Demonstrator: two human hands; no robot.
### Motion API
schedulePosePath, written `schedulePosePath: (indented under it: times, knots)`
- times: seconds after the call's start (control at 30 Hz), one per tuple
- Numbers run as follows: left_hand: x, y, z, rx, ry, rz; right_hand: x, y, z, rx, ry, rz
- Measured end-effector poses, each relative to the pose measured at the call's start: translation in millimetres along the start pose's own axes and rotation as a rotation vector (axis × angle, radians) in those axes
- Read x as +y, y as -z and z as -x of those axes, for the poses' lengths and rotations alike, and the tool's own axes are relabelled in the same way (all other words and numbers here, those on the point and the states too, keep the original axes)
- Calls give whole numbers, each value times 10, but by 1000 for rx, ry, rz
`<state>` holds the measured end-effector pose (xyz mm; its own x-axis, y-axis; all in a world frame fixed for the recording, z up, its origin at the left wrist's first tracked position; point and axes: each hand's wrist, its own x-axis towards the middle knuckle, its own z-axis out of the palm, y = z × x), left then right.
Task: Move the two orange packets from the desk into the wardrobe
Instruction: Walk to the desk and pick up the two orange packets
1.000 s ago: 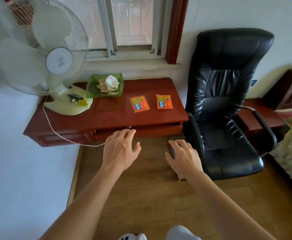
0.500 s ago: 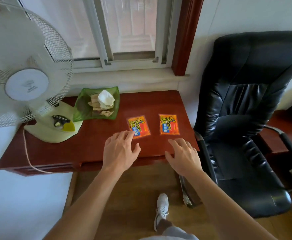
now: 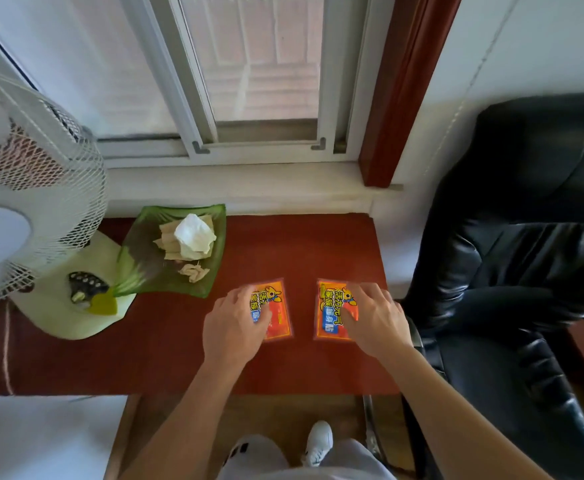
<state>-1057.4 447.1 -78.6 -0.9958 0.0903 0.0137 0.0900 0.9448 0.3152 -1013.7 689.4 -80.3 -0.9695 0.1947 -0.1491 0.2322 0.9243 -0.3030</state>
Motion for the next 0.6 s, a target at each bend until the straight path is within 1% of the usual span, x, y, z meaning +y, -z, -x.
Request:
schedulePosePath:
  times: [0.13, 0.17, 0.23, 0.3, 0.37, 0.6]
  knots:
    - [-106, -172, -208, -64, 196, 174, 18, -72, -233, -44, -19, 13]
    - [-147, -231, -250, -80, 285, 256, 21, -95, -271, -51, -33, 12]
    - [-221, -351, -327, -108, 519, 435, 28, -141, -328, -58, -66, 1]
    - [-287, -490, -370, -126, 718, 504, 45, -198, -373, -76, -102, -7]
    - [-329, -634, -391, -156, 802, 473, 65, -270, -407, -100, -130, 4]
    - [-250, -936, -464, -225, 942, 406, 84, -479, -520, -154, -330, 9]
